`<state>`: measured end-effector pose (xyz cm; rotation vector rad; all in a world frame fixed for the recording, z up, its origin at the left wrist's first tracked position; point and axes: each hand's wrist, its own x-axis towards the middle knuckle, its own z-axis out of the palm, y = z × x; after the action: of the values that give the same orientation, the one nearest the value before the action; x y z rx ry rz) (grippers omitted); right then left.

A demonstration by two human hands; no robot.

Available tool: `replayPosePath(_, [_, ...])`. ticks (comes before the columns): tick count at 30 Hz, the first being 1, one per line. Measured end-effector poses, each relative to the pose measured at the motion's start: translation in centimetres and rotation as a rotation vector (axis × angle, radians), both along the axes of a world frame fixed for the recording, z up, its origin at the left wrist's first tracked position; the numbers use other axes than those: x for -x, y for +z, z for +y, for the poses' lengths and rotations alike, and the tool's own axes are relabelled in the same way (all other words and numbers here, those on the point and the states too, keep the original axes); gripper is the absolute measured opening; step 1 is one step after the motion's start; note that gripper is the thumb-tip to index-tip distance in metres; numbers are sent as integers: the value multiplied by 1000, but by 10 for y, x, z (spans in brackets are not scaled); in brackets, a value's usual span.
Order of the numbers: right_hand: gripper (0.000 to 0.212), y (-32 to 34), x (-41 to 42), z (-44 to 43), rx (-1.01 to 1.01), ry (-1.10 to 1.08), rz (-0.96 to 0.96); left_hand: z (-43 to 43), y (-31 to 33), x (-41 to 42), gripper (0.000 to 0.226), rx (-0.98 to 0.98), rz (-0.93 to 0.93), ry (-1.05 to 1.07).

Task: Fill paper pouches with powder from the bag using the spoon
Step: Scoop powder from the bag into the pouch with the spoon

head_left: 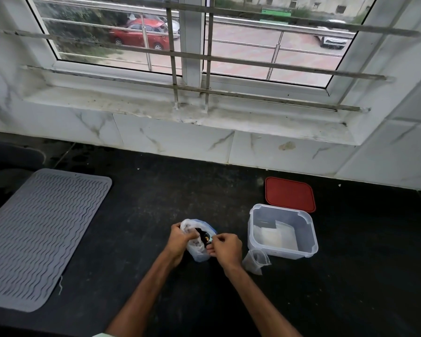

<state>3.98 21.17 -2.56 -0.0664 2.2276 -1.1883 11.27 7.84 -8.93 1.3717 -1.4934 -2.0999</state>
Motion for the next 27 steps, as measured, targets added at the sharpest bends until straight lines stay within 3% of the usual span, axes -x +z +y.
replayPosePath(8, [18,15,-1,3,156,-171,-288,16,31,-7,47,86,8,-90])
replayPosePath(14, [13,16,-7,2,74,-67,-182,11,32,-12,52,72,43,-5])
replayPosePath(17, [13,17,-10,4,88,-96,-225,19,36,-11,46,82,55,-24])
replayPosePath(27, [16,35,-8,16,209,-177,-300,15,38,-18,39,362,-5,38])
